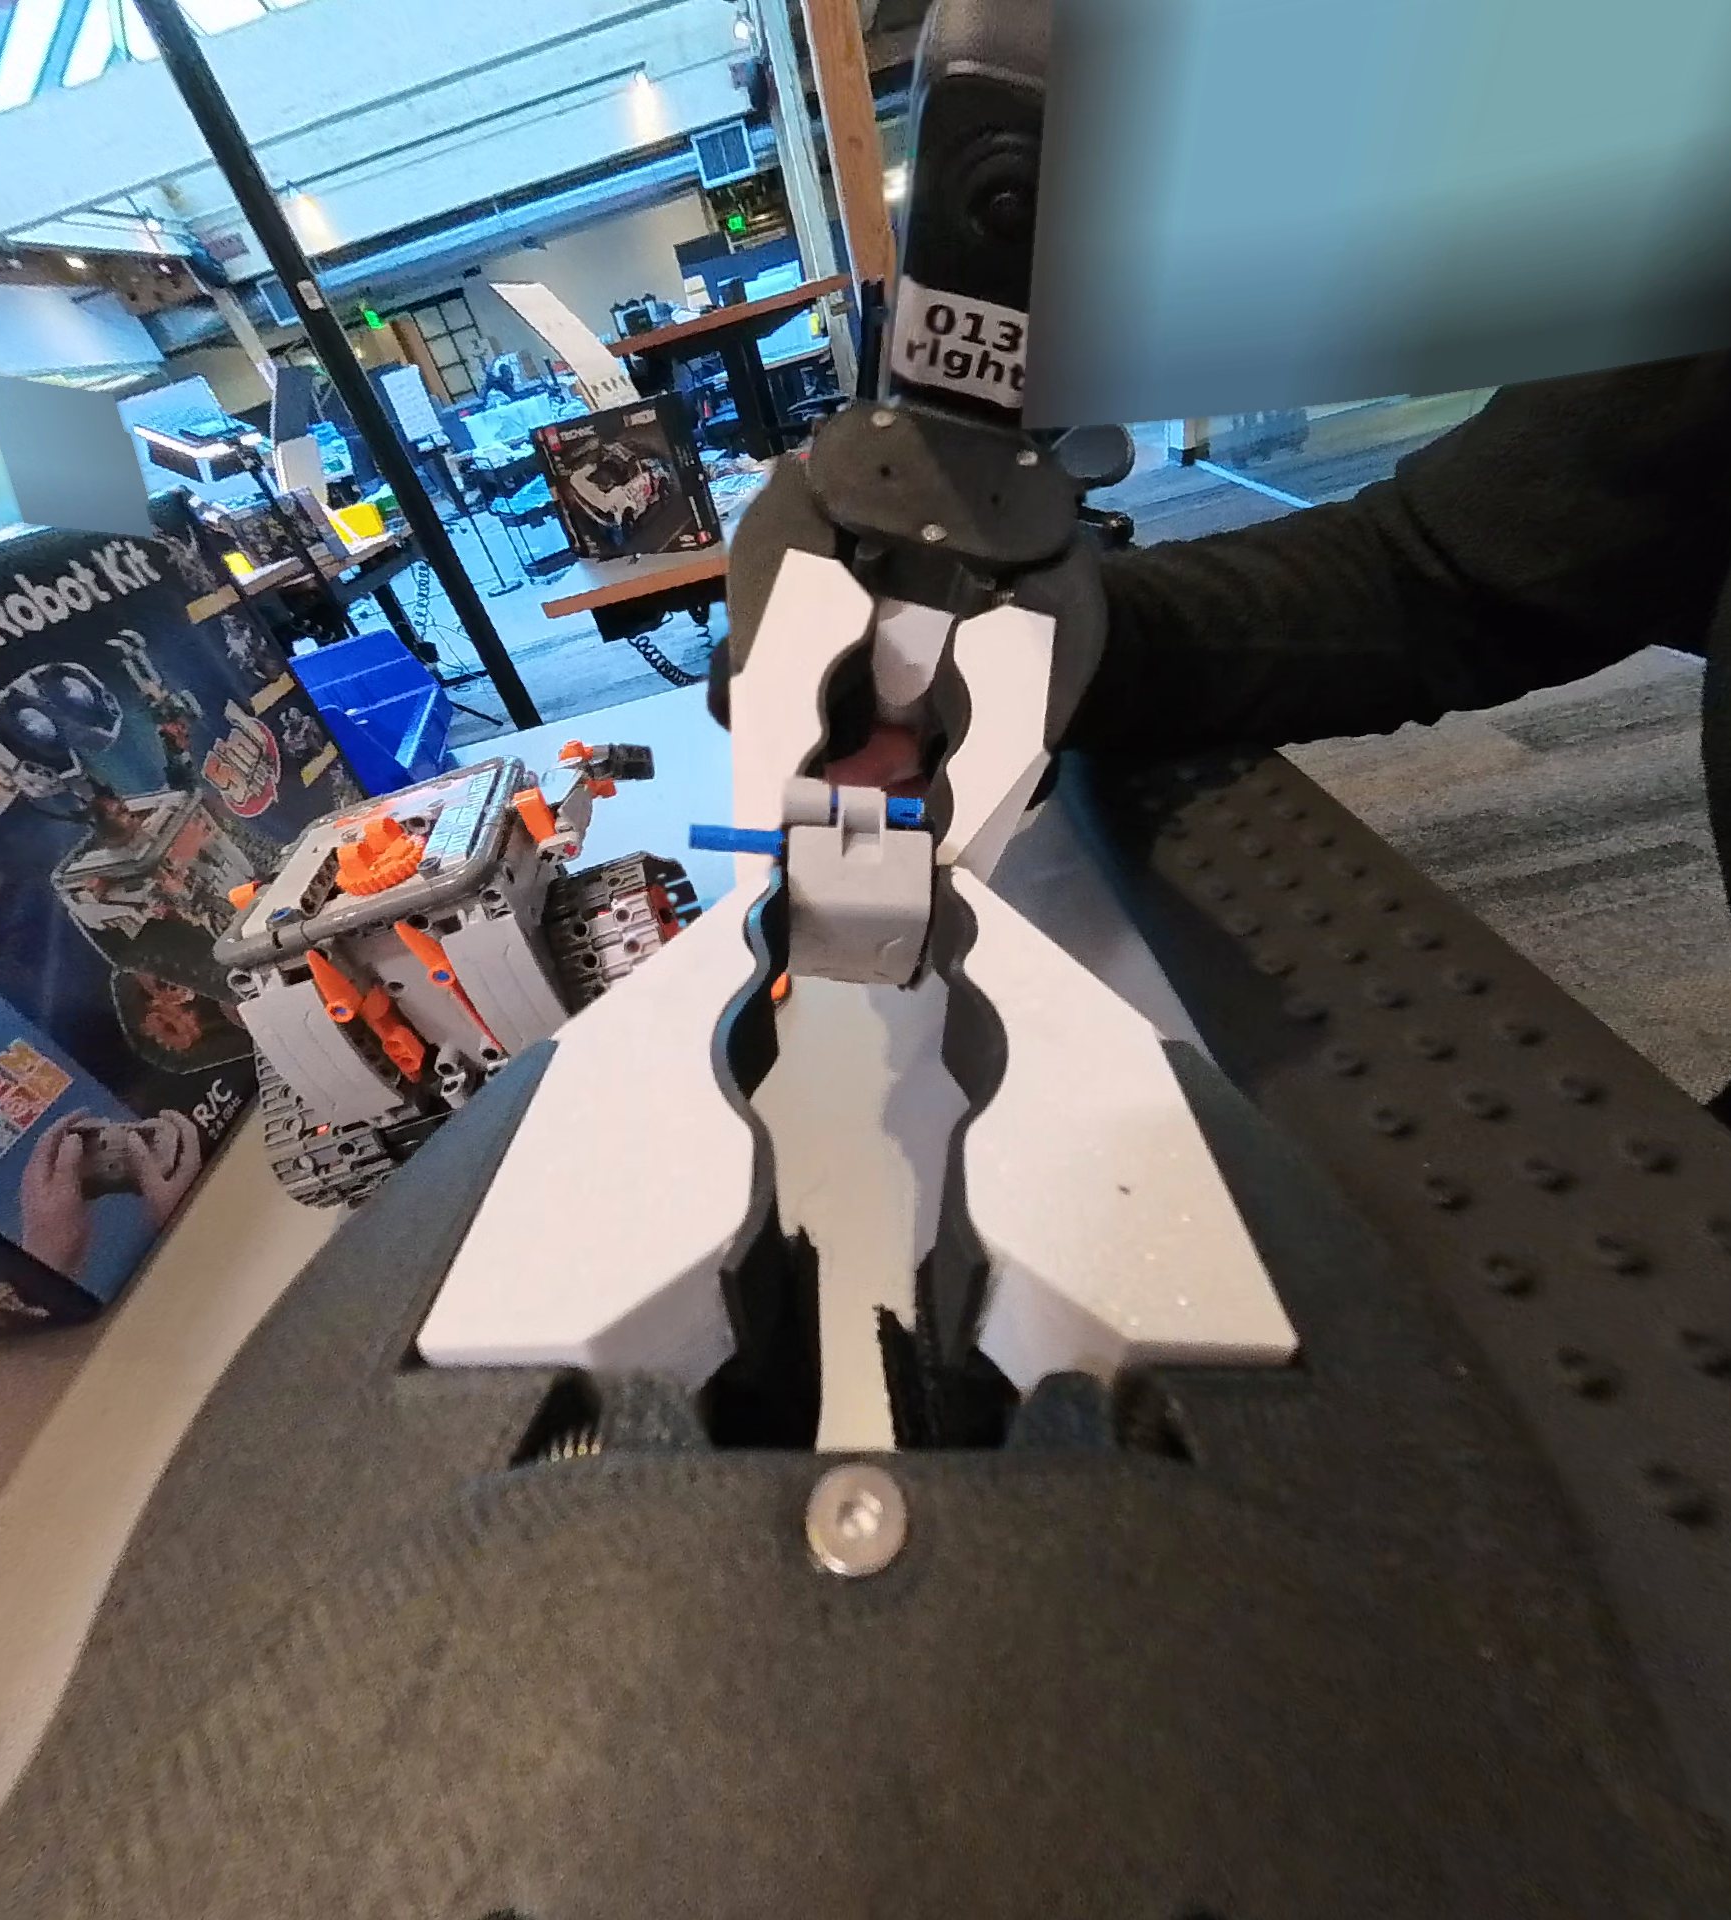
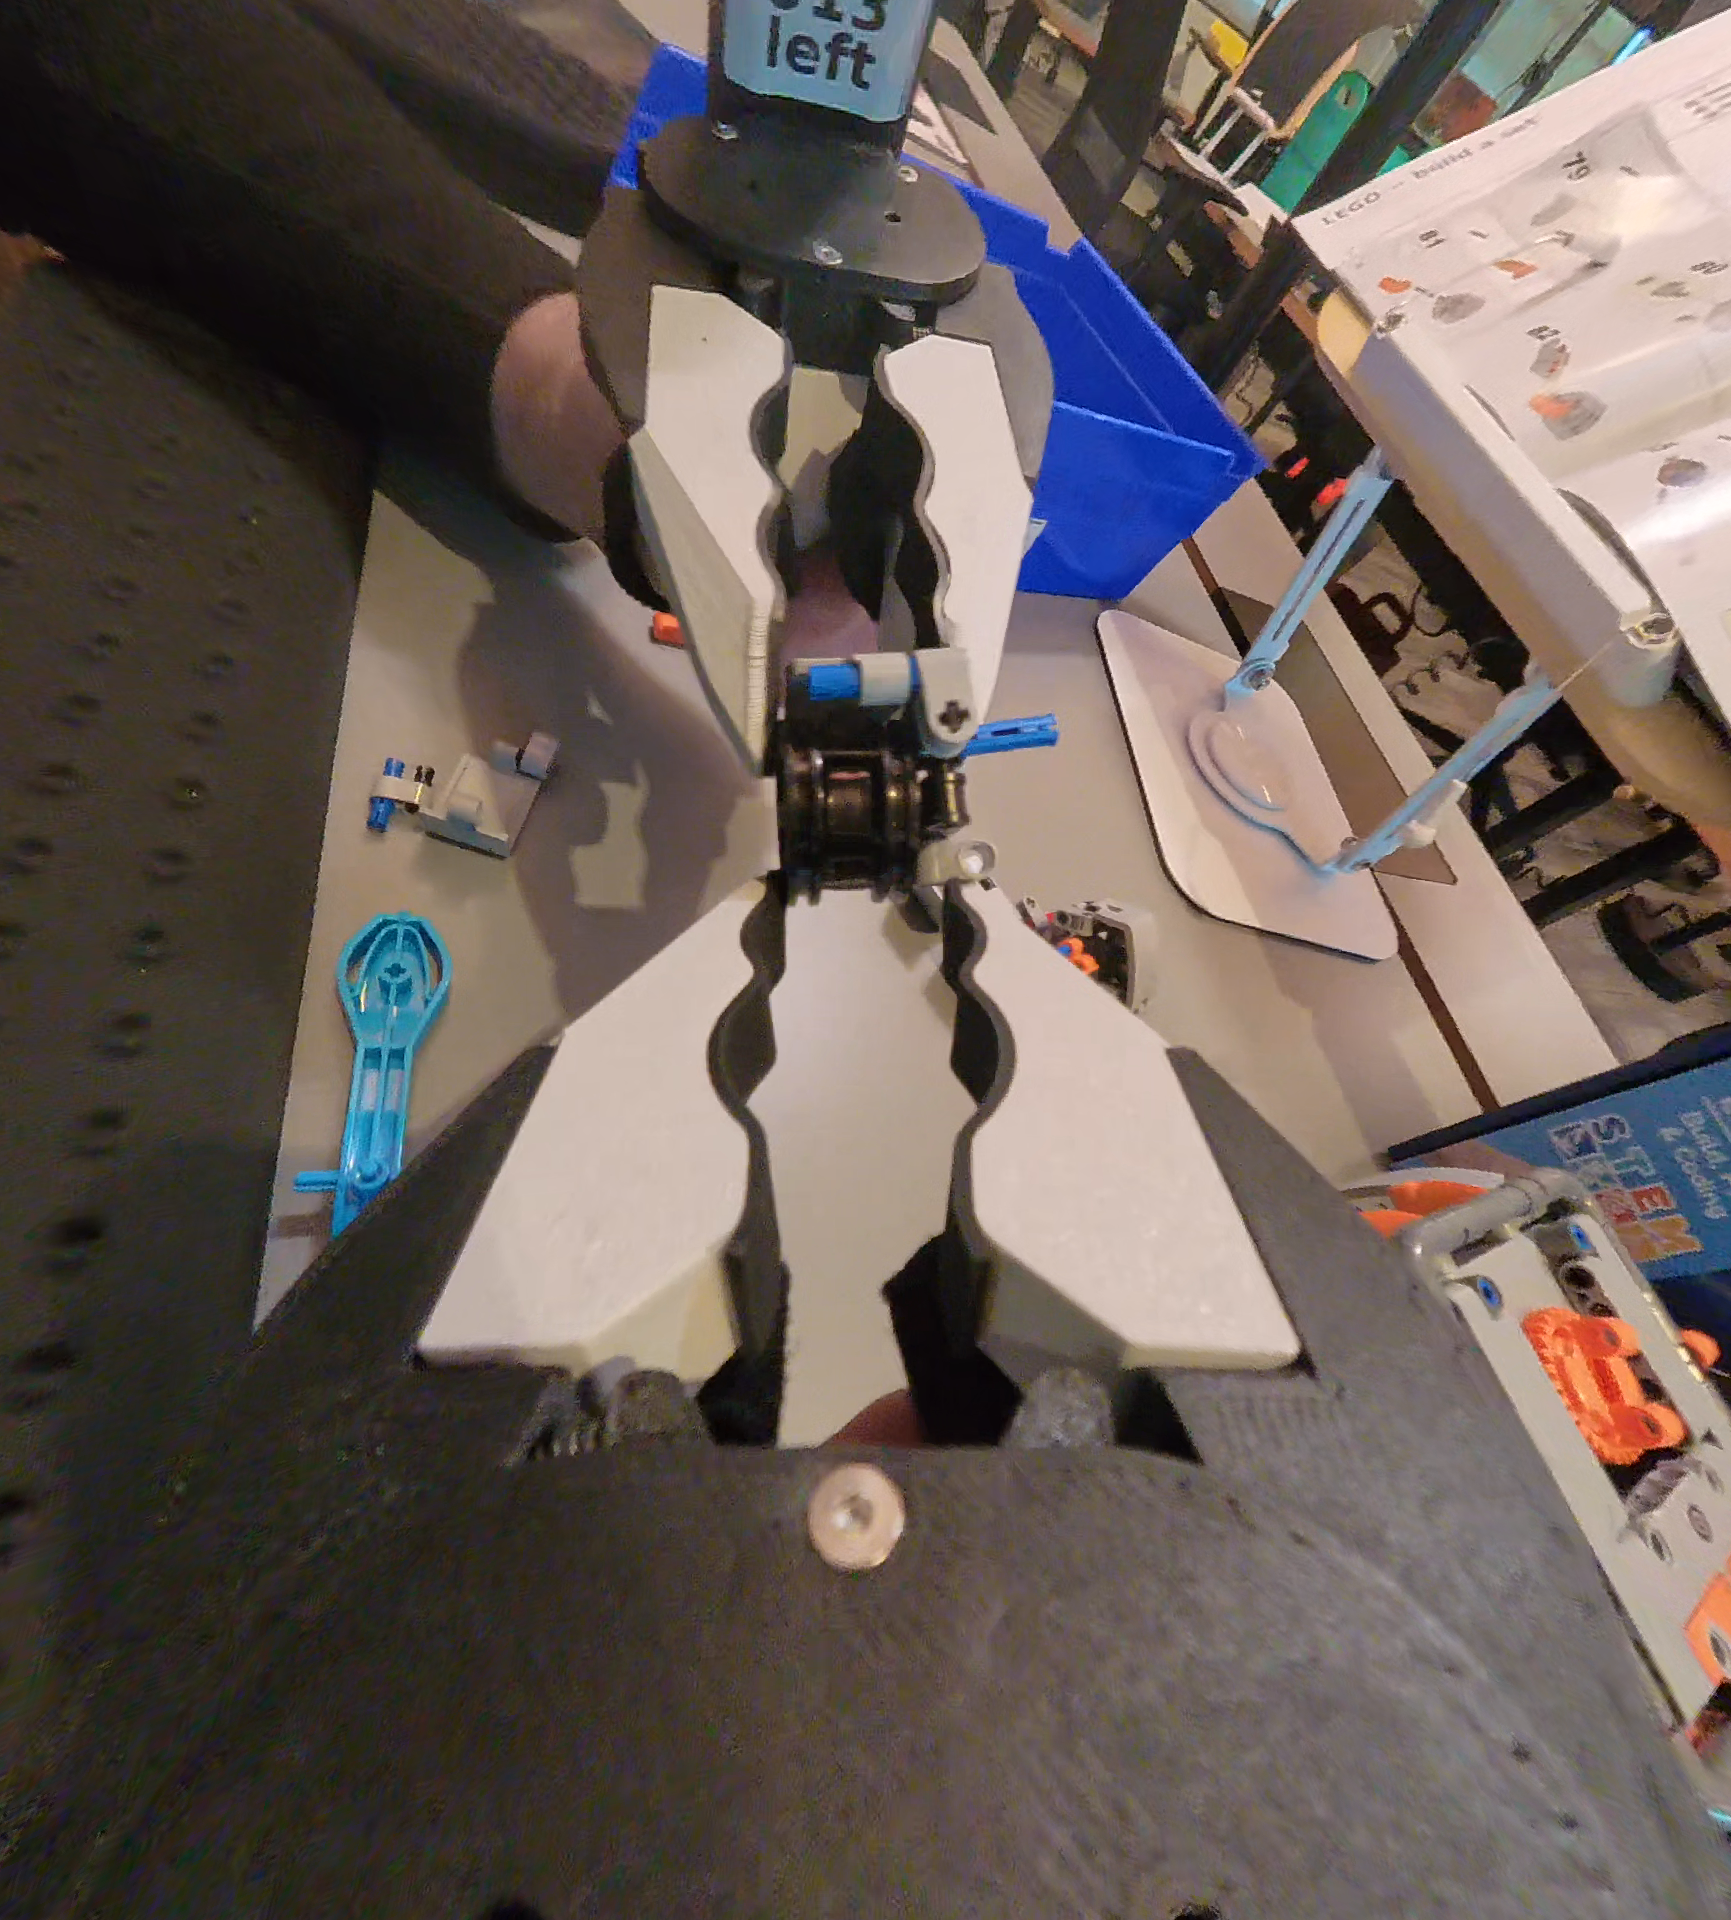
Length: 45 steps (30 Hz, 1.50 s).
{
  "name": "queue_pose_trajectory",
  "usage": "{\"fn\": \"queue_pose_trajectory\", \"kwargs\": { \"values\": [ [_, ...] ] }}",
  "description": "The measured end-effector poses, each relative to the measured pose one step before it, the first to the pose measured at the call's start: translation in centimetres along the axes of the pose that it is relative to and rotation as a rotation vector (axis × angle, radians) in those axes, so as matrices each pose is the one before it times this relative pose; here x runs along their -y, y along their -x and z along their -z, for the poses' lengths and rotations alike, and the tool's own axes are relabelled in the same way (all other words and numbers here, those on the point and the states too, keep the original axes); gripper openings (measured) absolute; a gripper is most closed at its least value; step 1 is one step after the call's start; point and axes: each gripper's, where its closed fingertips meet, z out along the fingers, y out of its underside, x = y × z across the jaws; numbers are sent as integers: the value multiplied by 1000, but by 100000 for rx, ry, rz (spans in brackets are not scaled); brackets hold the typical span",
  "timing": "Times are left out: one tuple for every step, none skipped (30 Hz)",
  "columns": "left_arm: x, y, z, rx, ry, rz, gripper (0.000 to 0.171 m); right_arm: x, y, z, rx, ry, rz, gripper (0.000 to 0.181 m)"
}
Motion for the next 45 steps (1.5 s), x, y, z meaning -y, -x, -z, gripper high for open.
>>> {"fn": "queue_pose_trajectory", "kwargs": {
  "values": [
    [-237,40,-13,203,1311,-544,25,-193,3,-46,-591,2006,1040,27],
    [-206,173,16,1610,1533,-1828,25,-199,-36,-21,-801,2081,1332,23],
    [-105,38,38,387,1073,-1267,25,-96,-44,0,-1159,1276,1667,20],
    [-219,40,-32,654,1948,-1110,26,-153,-67,-27,-1358,1896,1776,19],
    [-185,0,-48,840,1644,-2010,26,-169,-52,-35,-1347,1784,1839,19],
    [-69,27,-43,862,868,-1477,26,-70,-49,6,-782,741,659,19],
    [-20,28,-26,443,432,-766,26,-16,-59,48,-530,266,300,19],
    [-11,81,12,453,146,-212,26,-4,-81,69,-735,457,752,19],
    [-79,69,0,401,594,-434,26,-71,-82,13,-893,1148,866,19],
    [-280,169,-29,1344,2055,-1101,26,-206,-130,-17,-1404,2254,1117,19],
    [-496,229,-62,2044,3663,-2103,26,-291,-187,13,-2488,3221,2705,19],
    [-503,202,-86,2340,3603,-2849,29,-205,-133,44,-2743,3240,3878,19],
    [-223,154,-72,2171,1981,-2109,34,-162,-116,27,-2876,3330,3524,19],
    [-110,129,-70,1732,1857,-1253,40,-336,-168,-31,-3475,4781,4367,19],
    [-141,241,-78,2645,2463,-1775,48,-476,-158,-58,-3945,5770,5815,19],
    [-64,382,-57,3934,2177,-2060,54,-303,27,-88,-2661,4147,4846,19],
    [-89,66,-100,2384,2649,-2996,57,-181,169,-113,-1031,2711,2598,19],
    [-200,-40,-189,2329,3773,-3986,56,-252,61,-126,-1247,3077,1908,19],
    [-186,-78,-248,2703,3742,-4353,54,-154,-35,-93,-1750,2362,2238,19],
    [-118,-472,-275,411,3197,-4826,50,-11,29,-74,-1281,1561,1742,19],
    [-316,-403,-353,468,4129,-3677,44,69,51,-46,-1272,1455,1601,19],
    [-306,-187,-321,1227,3610,-1913,34,269,35,20,-1642,457,2118,19],
    [-56,-191,-156,287,1046,-718,31,252,25,68,-1490,232,2123,19],
    [52,46,61,270,-1110,580,30,89,-71,40,-1469,236,1505,19],
    [128,141,173,-507,-2754,1701,30,211,-196,91,-1123,-1760,-294,19],
    [206,97,228,-1055,-3194,3157,29,316,-198,199,289,-3463,-2187,21],
    [288,8,224,-1565,-3319,2493,29,385,-135,321,1964,-4783,-3507,22],
    [208,128,216,-711,-2604,1534,29,468,-138,415,2786,-5898,-5289,22],
    [130,233,201,-78,-1942,2009,29,559,-233,461,2653,-6700,-6503,25],
    [360,-24,250,-1898,-3403,2178,29,396,-340,402,2085,-5299,-6309,31],
    [408,-164,224,-2461,-3301,1492,29,146,-344,299,1629,-3622,-5055,34],
    [467,-190,217,-2091,-3363,811,29,93,-162,168,2124,-3220,-4219,38],
    [537,-294,159,-2587,-3495,1076,29,132,76,83,3087,-3331,-3963,44],
    [426,-295,72,-2572,-2604,1697,29,58,117,2,3046,-2599,-3773,48],
    [406,-270,23,-2337,-2708,1922,29,11,152,-49,2753,-1938,-2919,49],
    [350,-187,27,-1850,-2374,1910,29,200,331,-16,3105,-2609,-1494,51],
    [190,-148,15,-1545,-1465,1560,29,375,408,14,2744,-3144,-632,52],
    [203,-34,91,-819,-1614,1451,29,262,300,-18,1619,-1853,-262,48],
    [187,102,122,-246,-1399,1624,29,88,149,-63,686,-363,-77,40],
    [234,-27,105,-1024,-1608,1619,29,145,54,-30,-343,-474,491,35],
    [194,-93,76,-873,-1167,520,29,189,-25,39,-905,-644,1090,34],
    [104,-172,19,-1111,-463,92,29,110,-51,95,-653,-507,809,28],
    [47,-144,-30,-984,-114,695,29,94,4,90,306,-943,-447,26],
    [180,-102,43,-1160,-991,1222,29,180,57,85,810,-1623,-1180,26],
    [168,-24,61,-714,-853,1113,29,155,2,48,578,-1372,-1182,26]
  ]
}}
